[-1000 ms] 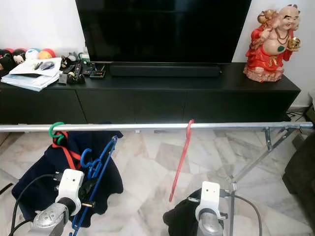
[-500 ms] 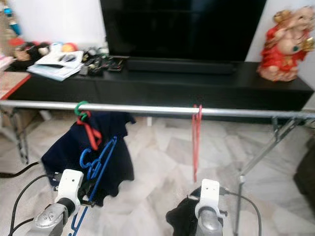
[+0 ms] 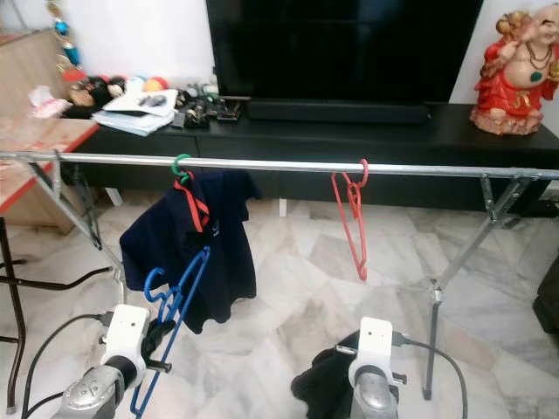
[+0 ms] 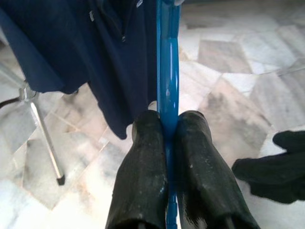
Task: Hang hanger
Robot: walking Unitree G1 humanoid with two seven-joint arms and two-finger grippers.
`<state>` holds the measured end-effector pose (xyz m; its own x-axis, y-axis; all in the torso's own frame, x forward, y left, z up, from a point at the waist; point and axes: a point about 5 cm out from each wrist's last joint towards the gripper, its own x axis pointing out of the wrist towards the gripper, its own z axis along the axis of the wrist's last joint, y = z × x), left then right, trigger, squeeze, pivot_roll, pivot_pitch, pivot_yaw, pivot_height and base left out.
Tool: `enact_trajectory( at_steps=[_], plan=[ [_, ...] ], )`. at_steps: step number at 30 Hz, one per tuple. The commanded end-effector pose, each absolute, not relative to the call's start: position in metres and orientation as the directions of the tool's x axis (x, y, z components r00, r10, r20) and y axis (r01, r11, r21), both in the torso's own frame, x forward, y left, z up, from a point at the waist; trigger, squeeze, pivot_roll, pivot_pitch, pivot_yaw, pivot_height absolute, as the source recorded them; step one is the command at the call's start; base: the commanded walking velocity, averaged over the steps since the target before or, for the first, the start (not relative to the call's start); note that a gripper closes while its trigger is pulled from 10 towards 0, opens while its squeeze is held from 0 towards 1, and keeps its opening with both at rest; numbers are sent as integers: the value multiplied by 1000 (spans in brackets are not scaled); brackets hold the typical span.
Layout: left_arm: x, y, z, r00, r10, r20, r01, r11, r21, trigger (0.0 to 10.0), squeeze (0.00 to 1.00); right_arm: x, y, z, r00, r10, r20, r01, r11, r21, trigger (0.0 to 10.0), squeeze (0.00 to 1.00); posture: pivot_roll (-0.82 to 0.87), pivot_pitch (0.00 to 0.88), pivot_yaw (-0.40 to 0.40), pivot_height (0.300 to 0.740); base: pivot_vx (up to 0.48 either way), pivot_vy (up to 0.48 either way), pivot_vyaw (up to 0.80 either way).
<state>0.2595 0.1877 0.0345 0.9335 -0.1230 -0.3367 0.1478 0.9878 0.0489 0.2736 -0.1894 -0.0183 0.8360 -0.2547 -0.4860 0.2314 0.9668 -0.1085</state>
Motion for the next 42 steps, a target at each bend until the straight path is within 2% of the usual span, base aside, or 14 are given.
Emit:
enact_trajectory(
  at_steps=[1,11,16,22,24,26,27,31,32,37,39,42],
  plan=[
    [262,193,39,939,-111,-327,137,989,58,10000,0,282,-185,-11,857,-247,-452,229,969,-95,10000,0,123,0,13,740,-251,0,0],
    [263,193,39,937,-115,-329,141,988,56,10000,0,286,-183,-7,863,-240,-444,222,971,-93,10000,0,126,0,11,740,-102,0,0],
    [263,189,41,928,-183,-323,197,980,9,10000,0,293,-185,-1,872,-233,-430,213,972,-95,10000,0,127,0,11,740,0,0,0],
    [263,186,43,890,-286,-354,311,950,15,10000,0,302,-182,7,888,-194,-417,150,979,-137,10000,0,126,0,10,740,0,0,0],
    [263,181,46,830,-394,-394,431,902,6,10000,0,309,-179,13,898,-165,-409,105,981,-166,10000,0,129,0,10,740,0,0,0],
    [260,176,44,735,-494,-464,571,820,32,10000,0,317,-174,20,911,-127,-393,50,978,-201,10000,0,129,0,10,740,0,0,0],
    [258,174,43,659,-548,-514,658,752,41,10000,0,323,-170,26,918,-99,-385,6,972,-235,10000,0,129,0,10,740,0,0,0],
    [261,172,48,559,-609,-563,752,658,34,10000,0,333,-165,36,926,-76,-371,-31,961,-275,10000,0,129,0,9,740,0,0,0],
    [262,168,51,483,-644,-593,812,584,28,10000,0,339,-163,43,930,-71,-360,-33,961,-274,10000,0,133,0,7,740,0,0,0],
    [266,161,60,406,-684,-607,870,492,27,10000,0,347,-160,53,934,-67,-351,-36,959,-279,10000,0,132,0,7,740,0,0,0],
    [271,153,70,332,-725,-603,911,413,5,10000,0,355,-153,64,941,-33,-337,-67,957,-281,10000,0,127,0,9,740,0,0,0],
    [273,146,77,289,-758,-585,930,368,-16,10000,0,359,-147,70,943,2,-332,-100,954,-281,10000,0,126,0,9,740,0,0,0]
  ],
)
